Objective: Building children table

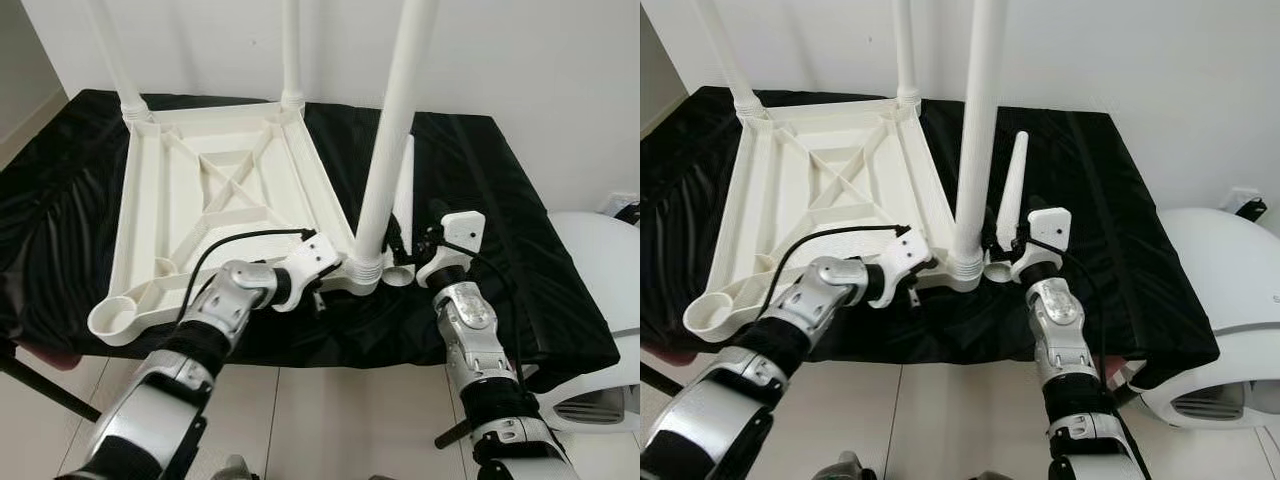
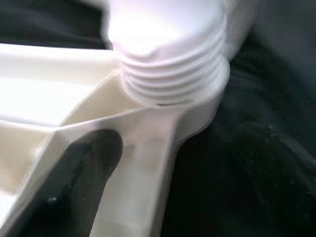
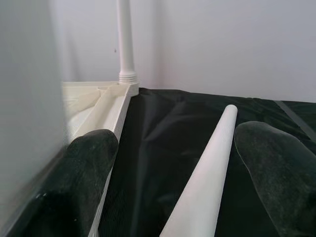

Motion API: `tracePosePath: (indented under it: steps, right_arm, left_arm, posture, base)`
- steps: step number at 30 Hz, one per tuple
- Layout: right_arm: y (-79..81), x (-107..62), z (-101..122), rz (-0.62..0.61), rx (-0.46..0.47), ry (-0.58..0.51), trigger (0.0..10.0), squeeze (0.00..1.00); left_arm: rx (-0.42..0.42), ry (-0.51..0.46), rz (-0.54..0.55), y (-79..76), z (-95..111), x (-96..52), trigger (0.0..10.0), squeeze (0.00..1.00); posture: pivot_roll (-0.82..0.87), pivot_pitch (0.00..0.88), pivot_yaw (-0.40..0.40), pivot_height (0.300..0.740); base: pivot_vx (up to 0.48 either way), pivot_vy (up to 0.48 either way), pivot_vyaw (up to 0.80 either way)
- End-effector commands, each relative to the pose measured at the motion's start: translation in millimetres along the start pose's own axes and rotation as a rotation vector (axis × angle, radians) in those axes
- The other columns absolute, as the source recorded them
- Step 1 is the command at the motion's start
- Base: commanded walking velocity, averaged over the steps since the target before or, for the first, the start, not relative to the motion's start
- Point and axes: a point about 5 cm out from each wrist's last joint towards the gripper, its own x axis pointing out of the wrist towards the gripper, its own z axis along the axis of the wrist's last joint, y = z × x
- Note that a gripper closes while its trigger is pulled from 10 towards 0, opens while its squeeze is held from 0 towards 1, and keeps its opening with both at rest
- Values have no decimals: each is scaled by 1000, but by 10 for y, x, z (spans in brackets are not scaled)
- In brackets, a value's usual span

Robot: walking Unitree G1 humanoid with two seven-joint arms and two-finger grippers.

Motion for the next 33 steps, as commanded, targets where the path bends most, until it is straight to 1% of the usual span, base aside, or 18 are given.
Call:
tracePosePath:
  steps: [1, 4, 7, 9, 11, 12, 14, 15, 17, 18, 20, 21, 24, 29, 32, 33]
  right_arm:
    - [43, 17, 8, 20, 3, -1, 10000, 0]
    - [47, 33, 10, 24, 5, -1, 10000, 0]
    - [50, 37, 10, 26, 5, -1, 10000, 0]
    - [54, 41, 11, 28, 5, -1, 10000, 0]
    - [54, 43, 13, 28, 5, -3, 10000, 0]
    - [54, 43, 13, 28, 5, -3, 10000, 0]
    - [46, 44, 17, 26, 4, -5, 10000, 0]
    - [46, 44, 17, 26, 4, -5, 10000, 0]
    - [39, 46, 24, 27, 4, -9, 10000, 0]
    - [39, 46, 24, 27, 4, -9, 10000, 0]
    - [29, 50, 30, 32, -4, -12, 10000, 0]
    - [29, 50, 30, 32, -4, -12, 10000, 0]
    - [2, 67, 46, 38, -17, -14, 10000, 0]
    - [-15, 78, 55, 39, -23, -15, 10000, 0]
    - [-30, 97, 67, 42, -27, -17, 10000, 0]
    - [-30, 97, 67, 42, -27, -17, 10000, 0]
  left_arm:
    - [47, -50, 88, 110, 171, 12, 10000, 0]
    - [37, -65, 96, 97, 254, 84, 10000, 0]
    - [34, -69, 99, 101, 270, 93, 10000, 0]
    - [35, -66, 104, 131, 251, 69, 10000, 0]
    - [33, -53, 111, 176, 182, 9, 10000, 0]
    - [33, -53, 111, 176, 182, 9, 10000, 0]
    - [12, -33, 113, 206, 70, -71, 10000, 0]
    - [12, -33, 113, 206, 70, -71, 10000, 0]
    - [-7, -21, 114, 204, -21, -126, 10000, 0]
    - [-7, -21, 114, 204, -21, -126, 10000, 0]
    - [-26, -17, 104, 187, -96, -181, 10000, 0]
    - [-26, -17, 104, 187, -96, -181, 10000, 0]
    - [-58, 8, 68, 158, -214, -283, 10000, 0]
    - [-58, 24, 46, 119, -275, -324, 10000, 0]
    - [-44, 38, -3, 9, -339, -326, 10000, 0]
    - [-44, 38, -3, 9, -339, -326, 10000, 0]
  posture:
    - [7, 4, 7, 740]
    - [14, 3, -1, 740]
    - [14, 2, -1, 740]
    - [14, 1, -2, 740]
    - [15, 1, -1, 740]
    - [15, 1, -1, 740]
    - [17, 1, -1, 740]
    - [17, 1, -1, 740]
    - [20, 1, -4, 740]
    - [20, 1, -4, 740]
    - [21, 0, -8, 740]
    - [21, 0, -8, 740]
    - [21, 0, -14, 740]
    - [21, 0, -18, 740]
    - [21, 0, -24, 740]
    - [21, 0, -24, 740]
  base:
    - [0, 0, 0]
    - [0, 0, 0]
    - [0, 0, 0]
    - [0, 0, 0]
    - [0, 0, 0]
    - [0, 0, 0]
    - [0, 0, 0]
    - [0, 0, 0]
    - [0, 0, 0]
    - [0, 0, 0]
    - [0, 0, 0]
    - [0, 0, 0]
    - [0, 0, 0]
    - [0, 0, 0]
    - [0, 0, 0]
    - [0, 0, 0]
